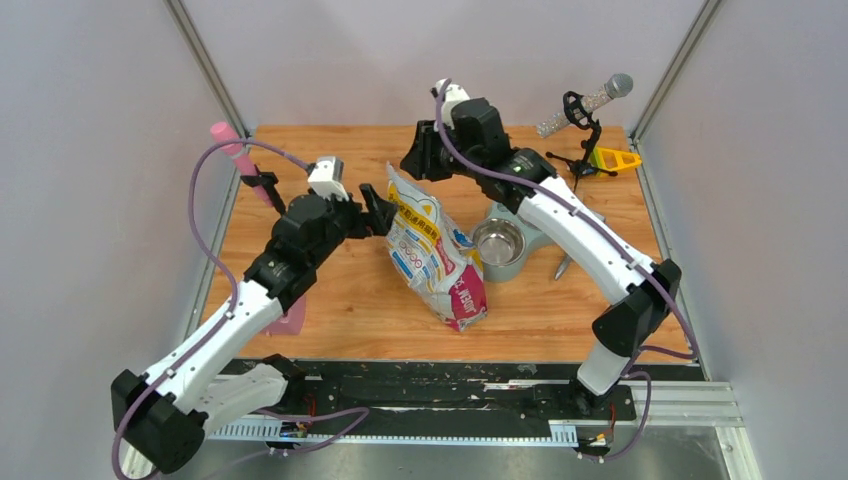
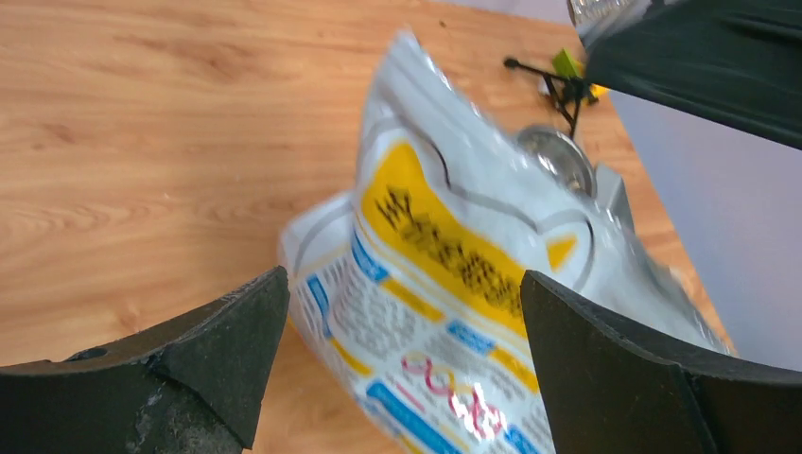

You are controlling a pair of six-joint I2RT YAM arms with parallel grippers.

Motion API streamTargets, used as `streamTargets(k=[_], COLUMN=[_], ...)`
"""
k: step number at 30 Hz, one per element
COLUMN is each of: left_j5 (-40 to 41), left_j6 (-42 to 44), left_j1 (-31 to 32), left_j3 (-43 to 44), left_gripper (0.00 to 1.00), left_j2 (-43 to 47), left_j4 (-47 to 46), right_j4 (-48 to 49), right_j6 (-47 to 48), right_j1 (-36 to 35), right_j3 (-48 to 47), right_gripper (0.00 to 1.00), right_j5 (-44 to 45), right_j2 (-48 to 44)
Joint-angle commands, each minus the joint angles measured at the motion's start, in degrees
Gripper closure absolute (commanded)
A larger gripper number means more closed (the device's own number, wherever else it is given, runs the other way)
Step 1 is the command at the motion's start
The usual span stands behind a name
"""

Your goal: Serve the pet food

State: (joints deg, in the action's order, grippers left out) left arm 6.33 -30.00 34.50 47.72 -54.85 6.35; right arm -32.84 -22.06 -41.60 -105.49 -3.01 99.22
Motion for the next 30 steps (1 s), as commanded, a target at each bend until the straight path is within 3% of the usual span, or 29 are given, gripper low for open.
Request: streamTargets(k=[1, 5, 8, 15, 20, 21, 23, 27, 30], left_j5=[-5.85, -15.01, -14.47, -14.74, -13.88, -13.47, -12.94, -12.6, -11.93], left_j6=[-0.8, -0.65, -1.52, -1.55, -2.78, -3.11, -3.56, -5.01, -6.13], left_j1=[-6.28, -7.07, -7.24, -7.39, -7.56, -7.62, -7.78, -8.39, -8.81], left_j3=[2.47, 2.7, 2.35, 0.26, -0.41, -0.83, -1.4, -2.61, -2.84], left_gripper=[0.0, 0.0, 0.0, 0.0, 0.0, 0.0, 0.0, 0.01, 0.01], left_j2=[-5.67, -10.62, -11.78, -10.67, -10.92, -10.97, -10.85, -10.56, -11.07], left_j4=[-6.47, -11.74, -11.75, -13.68, -13.99, -14.17, -14.65, -15.83, -16.2], right_j4=[3.96, -4.01, -13.49, -22.71, -24.95, -25.11, -25.5, -25.72, -19.91], right_j6=[-0.28, 5.89, 8.99, 16.1, 16.95, 17.73, 18.38, 17.93, 17.04], right_j1=[1.84, 1.73, 1.64, -4.03, -4.71, -4.71, -4.74, -4.65, -4.63], right_j3=[-2.45, -3.36, -2.69, 8.84, 14.41, 15.08, 16.23, 19.05, 25.18], right_gripper=[0.58, 0.19, 0.02, 0.01, 0.16, 0.25, 0.54, 0.97, 1.0], right_j5=[-8.97, -12.9, -11.64, -0.38, -1.73, -2.27, -1.92, 2.12, 1.74], right_j2=[-5.79, -5.96, -7.82, -17.68, -20.94, -20.96, -20.95, -23.1, -29.72])
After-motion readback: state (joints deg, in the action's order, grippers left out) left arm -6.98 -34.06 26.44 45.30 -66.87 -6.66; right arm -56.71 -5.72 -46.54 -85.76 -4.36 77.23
